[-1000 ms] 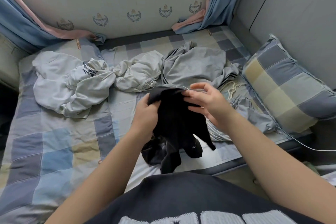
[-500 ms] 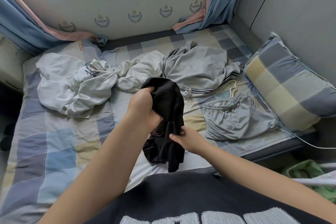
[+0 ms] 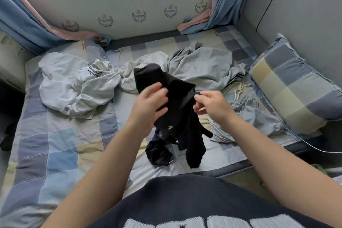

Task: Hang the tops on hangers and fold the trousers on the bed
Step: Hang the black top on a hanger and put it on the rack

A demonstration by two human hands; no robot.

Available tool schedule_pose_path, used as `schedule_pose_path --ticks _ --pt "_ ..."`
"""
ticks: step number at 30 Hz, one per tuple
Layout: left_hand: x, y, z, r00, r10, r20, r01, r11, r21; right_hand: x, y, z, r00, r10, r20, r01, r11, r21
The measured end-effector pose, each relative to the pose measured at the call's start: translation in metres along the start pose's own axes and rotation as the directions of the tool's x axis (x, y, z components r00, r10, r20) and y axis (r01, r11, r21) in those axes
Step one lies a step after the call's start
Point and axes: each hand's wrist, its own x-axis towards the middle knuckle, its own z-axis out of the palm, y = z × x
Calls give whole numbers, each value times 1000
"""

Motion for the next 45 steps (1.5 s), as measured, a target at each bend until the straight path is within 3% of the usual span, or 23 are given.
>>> schedule_pose_path --ticks 3,6,10,15,17,21,24,27,30,32,34,36,39,45 --pt "-5 -34 13 994 -30 105 -11 929 371 -8 -33 1 998 -50 45 42 987 155" --pt "-2 -62 27 981 -72 182 -30 863 505 -18 -64 3 993 -78 94 41 936 349" --pt "11 -69 40 994 29 101 -83 803 591 -25 -87 2 984 -79 159 -16 853 522" --pt "18 -60 45 981 175 83 -192 814 548 -22 -85 -4 981 -111 160 5 835 551" --pt "18 -57 41 986 169 5 -153 881 448 -17 -75 -9 987 -88 136 20 899 437" --pt "10 -38 36 990 51 -129 -32 989 145 -19 -17 -6 999 34 40 -35 999 21" --pt "3 -21 35 991 -22 -133 9 995 -102 -35 38 10 985 139 97 -117 972 -206" --pt "-5 -8 41 994 -69 -79 48 970 -237 -45 75 31 951 232 202 -170 944 -284" --pt "-6 -1 41 993 -79 -86 52 960 -276 -37 83 30 981 189 47 -153 899 -410" --pt "0 2 30 992 -63 -112 26 951 -308 -27 77 17 987 156 -26 -155 917 -369" --pt "4 6 16 996 -37 -79 19 974 -224 -21 65 5 982 179 -60 -188 959 -210" --pt "4 4 7 999 -42 -20 42 999 26 -16 45 -1 980 193 -52 -196 979 -63" --pt "-12 -8 12 998 -56 -17 58 926 373 -11 12 -1 974 225 -35 -218 966 141" --pt "-21 -60 25 979 4 203 -93 898 431 -16 -29 1 974 214 79 -228 895 384"
